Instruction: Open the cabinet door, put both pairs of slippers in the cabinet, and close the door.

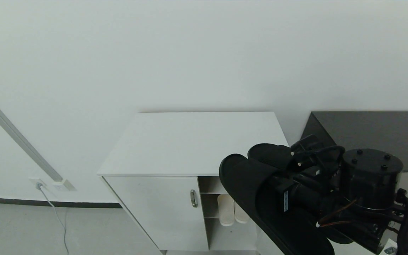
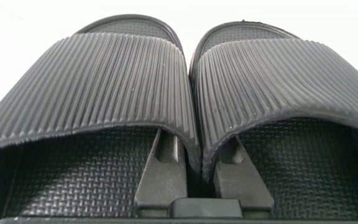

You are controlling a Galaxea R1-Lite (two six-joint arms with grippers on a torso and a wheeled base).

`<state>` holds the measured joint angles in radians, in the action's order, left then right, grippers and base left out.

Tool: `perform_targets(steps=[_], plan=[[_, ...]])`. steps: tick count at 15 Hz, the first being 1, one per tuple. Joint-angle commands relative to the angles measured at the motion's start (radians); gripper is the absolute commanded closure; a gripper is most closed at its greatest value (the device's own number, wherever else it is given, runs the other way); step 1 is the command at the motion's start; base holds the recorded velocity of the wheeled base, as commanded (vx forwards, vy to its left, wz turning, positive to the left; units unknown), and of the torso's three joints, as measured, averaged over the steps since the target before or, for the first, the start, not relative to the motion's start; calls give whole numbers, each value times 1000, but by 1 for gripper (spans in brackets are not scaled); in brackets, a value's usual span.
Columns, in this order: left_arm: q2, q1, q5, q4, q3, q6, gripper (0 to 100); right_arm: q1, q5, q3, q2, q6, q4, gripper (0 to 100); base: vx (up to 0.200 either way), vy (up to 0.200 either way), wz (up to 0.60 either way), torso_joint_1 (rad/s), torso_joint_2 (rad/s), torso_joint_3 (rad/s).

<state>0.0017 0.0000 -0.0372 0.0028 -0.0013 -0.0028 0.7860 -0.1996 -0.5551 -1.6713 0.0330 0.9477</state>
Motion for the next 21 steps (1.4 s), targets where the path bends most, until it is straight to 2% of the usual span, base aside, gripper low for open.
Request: perform_targets(steps=[1,7,21], plan=[[1,0,0,0,0,0,100,3,2,1,-4,-1,0,100,-200,0,0,7,7,7],[1,0,0,0,0,0,100,4,2,1,-4,-1,5,100,-200,0,0,0,4,0],[0,-2,0,0,0,0,100,24,2,7,-7,-1,10,100,0,0,0,0,0,0]])
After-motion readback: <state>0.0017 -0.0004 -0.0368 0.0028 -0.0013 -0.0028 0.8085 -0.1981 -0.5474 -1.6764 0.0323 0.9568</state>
